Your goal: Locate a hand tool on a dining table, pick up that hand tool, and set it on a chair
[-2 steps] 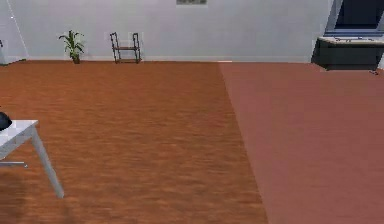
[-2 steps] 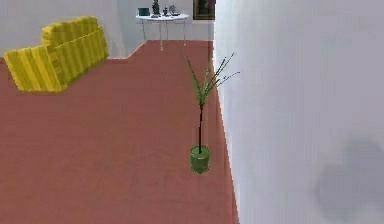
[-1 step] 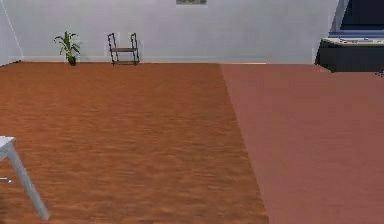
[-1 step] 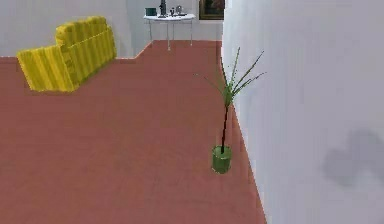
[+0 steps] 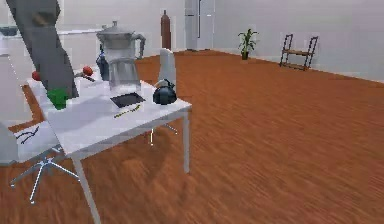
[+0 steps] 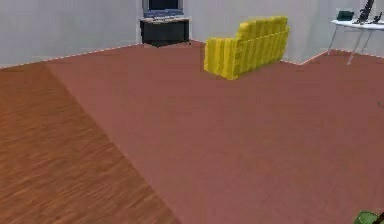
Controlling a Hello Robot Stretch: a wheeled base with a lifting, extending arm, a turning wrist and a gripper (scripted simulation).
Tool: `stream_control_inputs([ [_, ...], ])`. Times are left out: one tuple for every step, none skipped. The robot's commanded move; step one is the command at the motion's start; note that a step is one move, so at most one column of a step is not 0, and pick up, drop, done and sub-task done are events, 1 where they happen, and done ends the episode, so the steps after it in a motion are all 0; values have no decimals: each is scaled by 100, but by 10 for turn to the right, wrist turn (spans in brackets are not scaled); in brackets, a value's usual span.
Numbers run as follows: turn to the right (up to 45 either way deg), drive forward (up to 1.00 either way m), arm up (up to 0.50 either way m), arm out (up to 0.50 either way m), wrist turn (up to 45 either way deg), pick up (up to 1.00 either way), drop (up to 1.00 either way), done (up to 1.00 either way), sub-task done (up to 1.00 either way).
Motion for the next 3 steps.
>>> stream_control_inputs([
  [-360,0,0,0,0,0,0,0,0],
  [0,30,0,0,0,0,0,0,0],
  [450,0,0,0,0,0,0,0,0],
])
